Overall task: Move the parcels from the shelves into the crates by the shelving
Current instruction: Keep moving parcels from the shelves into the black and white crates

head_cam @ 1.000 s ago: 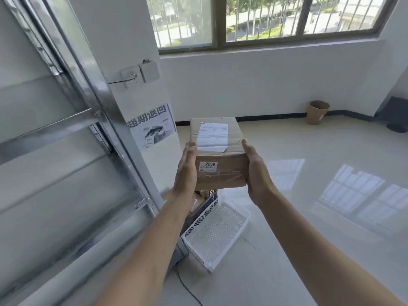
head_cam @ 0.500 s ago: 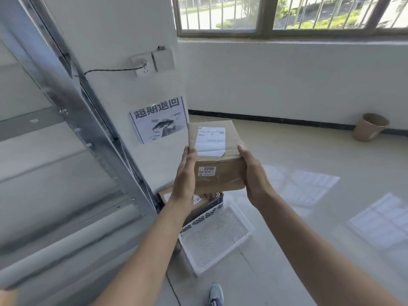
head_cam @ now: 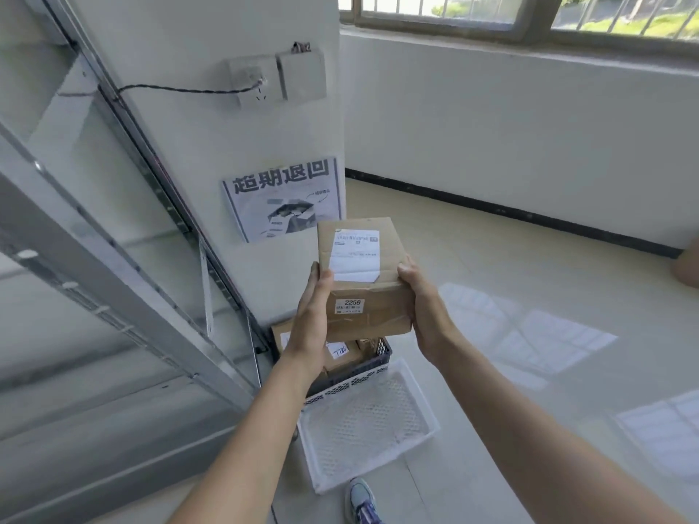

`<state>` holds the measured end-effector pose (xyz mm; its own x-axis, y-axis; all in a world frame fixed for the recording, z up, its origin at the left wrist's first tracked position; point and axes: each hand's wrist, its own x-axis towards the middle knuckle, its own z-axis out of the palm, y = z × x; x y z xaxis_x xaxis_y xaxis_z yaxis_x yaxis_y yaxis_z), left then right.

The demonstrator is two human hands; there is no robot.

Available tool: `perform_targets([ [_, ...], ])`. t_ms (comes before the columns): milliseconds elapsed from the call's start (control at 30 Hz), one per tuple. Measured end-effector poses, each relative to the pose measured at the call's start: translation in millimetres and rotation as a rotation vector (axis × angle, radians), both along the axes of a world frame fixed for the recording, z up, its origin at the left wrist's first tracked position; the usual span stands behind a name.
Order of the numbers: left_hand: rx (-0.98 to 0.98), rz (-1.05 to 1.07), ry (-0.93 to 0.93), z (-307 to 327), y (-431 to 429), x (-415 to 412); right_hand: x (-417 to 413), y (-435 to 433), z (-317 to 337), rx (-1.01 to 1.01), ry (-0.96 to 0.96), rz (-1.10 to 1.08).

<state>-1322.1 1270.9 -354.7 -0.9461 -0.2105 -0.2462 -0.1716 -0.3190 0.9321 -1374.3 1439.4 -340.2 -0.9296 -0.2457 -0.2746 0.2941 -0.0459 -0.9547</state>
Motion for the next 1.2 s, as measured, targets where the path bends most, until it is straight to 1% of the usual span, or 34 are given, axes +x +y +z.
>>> perform_targets([
  [133, 0.024, 0.0, -0.034, -22.3, -8.7, -30.5, -35.5, -7.6, -14.2, 0.004, -0.027, 0.025],
  [267, 0.008, 0.011, -0.095, -45.2, -12.6, -47.6, -61.1, -12.8, -32.2, 0.019, -0.067, 0.074],
  [433, 0.009, 0.021, -0.191, -76.4, -18.7, -63.7, -91.6, -20.6, -70.4, 0.044, -0.127, 0.139],
  [500, 0.007, 0.015, -0.246, -91.2, -21.2, -70.6, -102.3, -22.8, -91.7, 0.074, -0.151, 0.187],
  [667, 0.001, 0.024, -0.375, -139.4, -21.7, -86.5, -130.4, -24.9, -152.7, 0.152, -0.288, 0.26],
  [800, 0.001, 0.058, -0.462, -183.6, -20.2, -96.4, -148.1, -29.5, -199.5, 0.21, -0.304, 0.342],
  [867, 0.029, 0.066, -0.505, -215.8, -24.0, -101.5, -155.9, -35.0, -229.1, 0.221, -0.319, 0.379],
  [967, 0.053, 0.069, -0.531, -250.8, -29.0, -106.9, -158.5, -41.2, -258.3, 0.241, -0.364, 0.389],
  [1067, 0.08, 0.109, -0.549, -294.7, -33.9, -116.0, -161.4, -47.6, -302.9, 0.301, -0.393, 0.402],
  [1200, 0.062, 0.092, -0.565, -352.3, -38.2, -124.4, -166.4, -53.2, -364.9, 0.314, -0.434, 0.353],
])
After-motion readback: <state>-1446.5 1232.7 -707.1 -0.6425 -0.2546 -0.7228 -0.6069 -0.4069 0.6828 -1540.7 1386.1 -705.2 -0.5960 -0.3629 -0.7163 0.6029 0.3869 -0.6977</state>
